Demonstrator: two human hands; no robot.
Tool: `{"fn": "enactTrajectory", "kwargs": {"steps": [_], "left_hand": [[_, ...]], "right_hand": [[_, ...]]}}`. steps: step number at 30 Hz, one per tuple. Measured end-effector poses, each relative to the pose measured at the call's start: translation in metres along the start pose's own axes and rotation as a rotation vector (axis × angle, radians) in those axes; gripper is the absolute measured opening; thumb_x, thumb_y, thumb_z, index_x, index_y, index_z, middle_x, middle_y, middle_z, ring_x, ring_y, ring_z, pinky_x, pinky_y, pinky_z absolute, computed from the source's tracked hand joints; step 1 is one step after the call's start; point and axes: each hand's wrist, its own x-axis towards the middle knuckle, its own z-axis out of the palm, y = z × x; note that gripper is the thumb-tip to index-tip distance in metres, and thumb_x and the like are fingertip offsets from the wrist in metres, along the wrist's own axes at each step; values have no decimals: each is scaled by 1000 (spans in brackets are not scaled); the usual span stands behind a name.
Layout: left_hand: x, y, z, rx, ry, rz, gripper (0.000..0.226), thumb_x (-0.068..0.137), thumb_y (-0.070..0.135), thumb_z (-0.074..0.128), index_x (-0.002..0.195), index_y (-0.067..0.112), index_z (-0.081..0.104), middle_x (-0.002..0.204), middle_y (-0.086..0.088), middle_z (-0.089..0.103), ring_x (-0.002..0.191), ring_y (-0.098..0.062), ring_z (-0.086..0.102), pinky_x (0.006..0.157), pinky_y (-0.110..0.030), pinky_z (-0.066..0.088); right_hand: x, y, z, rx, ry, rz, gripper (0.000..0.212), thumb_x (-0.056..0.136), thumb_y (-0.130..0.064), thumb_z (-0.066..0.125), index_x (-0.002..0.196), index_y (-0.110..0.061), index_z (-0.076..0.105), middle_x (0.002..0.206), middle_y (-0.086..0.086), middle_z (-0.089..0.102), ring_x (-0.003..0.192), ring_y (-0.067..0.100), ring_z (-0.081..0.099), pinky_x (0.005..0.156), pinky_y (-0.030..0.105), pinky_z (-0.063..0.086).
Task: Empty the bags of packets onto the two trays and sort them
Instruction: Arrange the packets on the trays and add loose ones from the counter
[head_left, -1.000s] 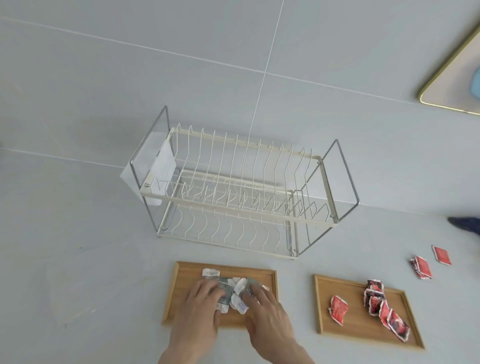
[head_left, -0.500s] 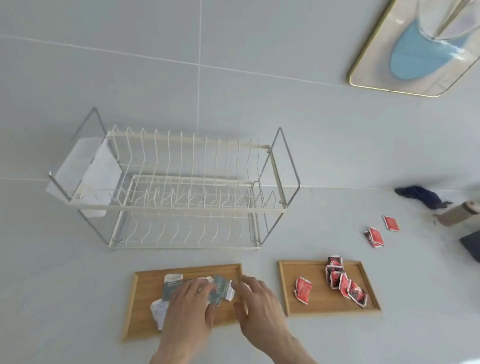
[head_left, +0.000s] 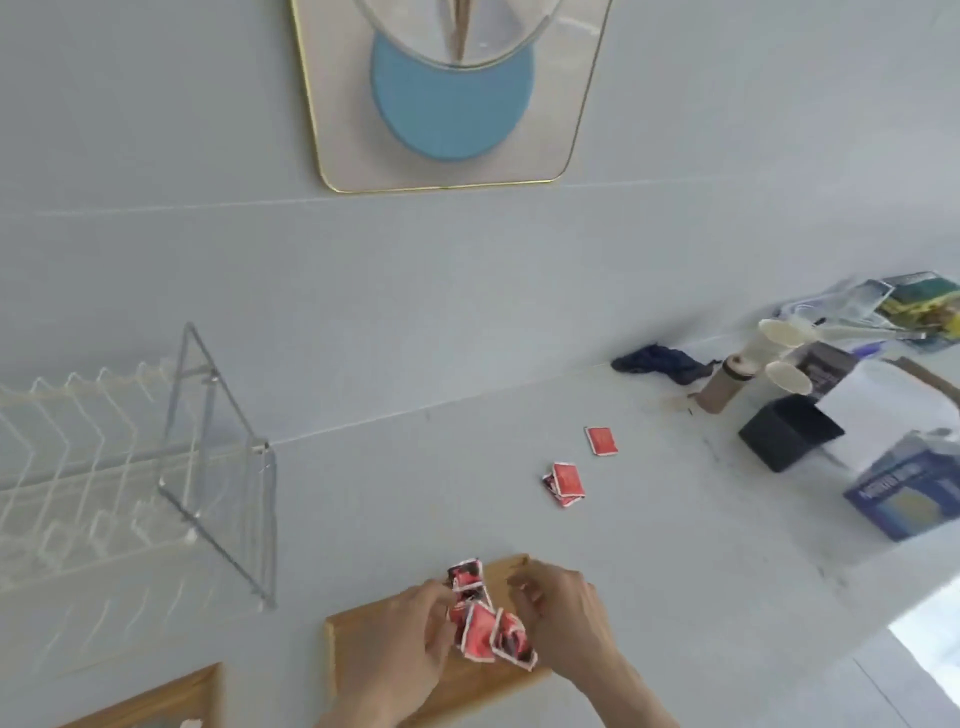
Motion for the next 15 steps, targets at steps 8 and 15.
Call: {"fn": "enactTrajectory", "kwargs": {"steps": [8, 15], "left_hand": [[90, 98, 66, -103, -67, -132, 29, 94, 37, 58, 123, 40, 54, 117, 21, 62, 104, 3, 61, 95, -24, 49], [161, 130, 73, -156, -66, -305, 43, 94, 40, 57, 135, 33, 49, 126, 8, 62, 97, -6, 66, 90, -29, 50]], "right_hand": [[72, 129, -78, 45, 99, 233, 13, 91, -27, 63, 101, -31, 71, 92, -13, 74, 83, 11, 71, 73, 29, 53], [165, 150, -82, -66, 174, 132, 25, 91, -21, 65, 115, -22, 68, 115, 0, 65, 98, 26, 67, 72, 35, 52]]}}
